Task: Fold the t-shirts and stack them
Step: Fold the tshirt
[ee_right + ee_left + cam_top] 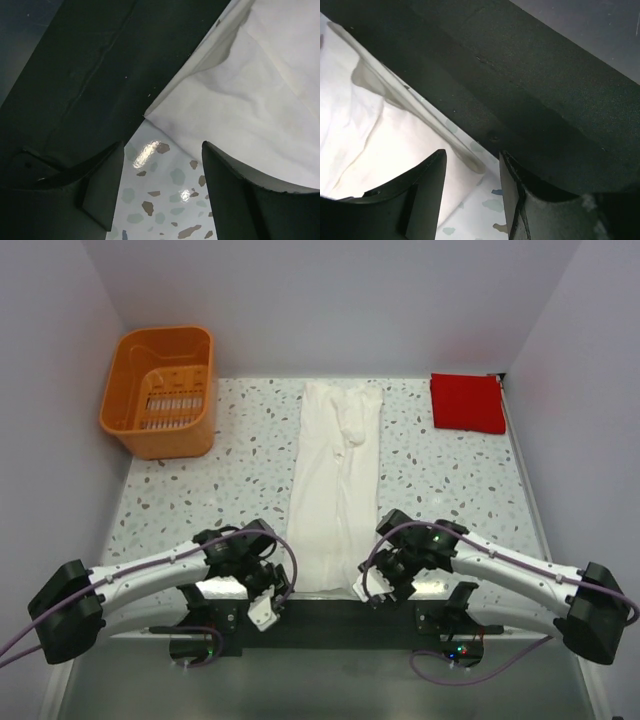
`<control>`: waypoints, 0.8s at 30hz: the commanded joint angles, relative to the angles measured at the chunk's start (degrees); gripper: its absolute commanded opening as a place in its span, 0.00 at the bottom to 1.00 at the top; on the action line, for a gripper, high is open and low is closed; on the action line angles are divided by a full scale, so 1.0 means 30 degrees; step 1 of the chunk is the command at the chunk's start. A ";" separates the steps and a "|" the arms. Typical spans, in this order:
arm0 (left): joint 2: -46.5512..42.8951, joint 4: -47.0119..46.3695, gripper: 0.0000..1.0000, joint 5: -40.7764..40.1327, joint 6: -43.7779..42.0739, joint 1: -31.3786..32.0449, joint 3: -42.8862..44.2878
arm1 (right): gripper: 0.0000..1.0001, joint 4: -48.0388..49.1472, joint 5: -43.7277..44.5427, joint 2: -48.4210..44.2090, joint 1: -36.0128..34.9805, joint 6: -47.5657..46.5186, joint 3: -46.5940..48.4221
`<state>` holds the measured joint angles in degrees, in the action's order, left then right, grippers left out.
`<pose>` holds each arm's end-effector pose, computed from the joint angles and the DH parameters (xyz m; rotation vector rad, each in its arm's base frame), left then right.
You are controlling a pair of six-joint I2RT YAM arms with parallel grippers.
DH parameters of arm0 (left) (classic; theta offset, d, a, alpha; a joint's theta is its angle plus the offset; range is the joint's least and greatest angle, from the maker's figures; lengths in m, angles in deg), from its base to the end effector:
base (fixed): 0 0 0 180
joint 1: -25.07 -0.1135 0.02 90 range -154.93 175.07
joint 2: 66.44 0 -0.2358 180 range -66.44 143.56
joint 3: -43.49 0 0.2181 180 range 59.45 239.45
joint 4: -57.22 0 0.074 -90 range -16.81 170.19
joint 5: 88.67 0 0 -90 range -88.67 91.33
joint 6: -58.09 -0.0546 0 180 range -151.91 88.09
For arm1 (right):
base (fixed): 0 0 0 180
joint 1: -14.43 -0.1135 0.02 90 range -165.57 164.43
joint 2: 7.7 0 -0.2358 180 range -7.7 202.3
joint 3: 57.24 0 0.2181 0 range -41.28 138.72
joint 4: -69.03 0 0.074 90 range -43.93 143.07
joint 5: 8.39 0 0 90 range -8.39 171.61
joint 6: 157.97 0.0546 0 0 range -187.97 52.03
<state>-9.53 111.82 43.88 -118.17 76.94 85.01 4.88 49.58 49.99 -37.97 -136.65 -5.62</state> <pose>0.0578 -0.1334 0.1458 2.3823 0.7286 -0.7949 0.0695 0.1377 0.1765 -2.3674 1.1853 0.6860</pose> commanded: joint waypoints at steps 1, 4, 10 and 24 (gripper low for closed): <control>0.1153 -0.1774 0.52 -0.0558 -0.0339 0.0432 0.0034 | 0.66 0.1470 0.0276 0.0602 -0.0550 -0.1918 -0.0518; 0.1394 -0.1364 0.52 -0.0792 -0.0866 0.0432 0.0122 | 0.60 0.1793 0.0423 0.1188 -0.0901 -0.2359 -0.0637; 0.1333 -0.1774 0.52 -0.1319 -0.1101 0.0403 -0.0494 | 0.51 0.3316 0.1272 0.1891 -0.2073 -0.1949 -0.1251; 0.3237 -0.2418 0.51 -0.2198 -0.1510 0.0403 -0.0347 | 0.38 0.5425 0.3644 0.3064 -0.3713 -0.1948 -0.2510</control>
<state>-1.69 105.30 39.70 -120.10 77.97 84.42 18.19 58.41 58.45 -48.27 -140.98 -11.61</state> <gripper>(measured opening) 0.517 0.400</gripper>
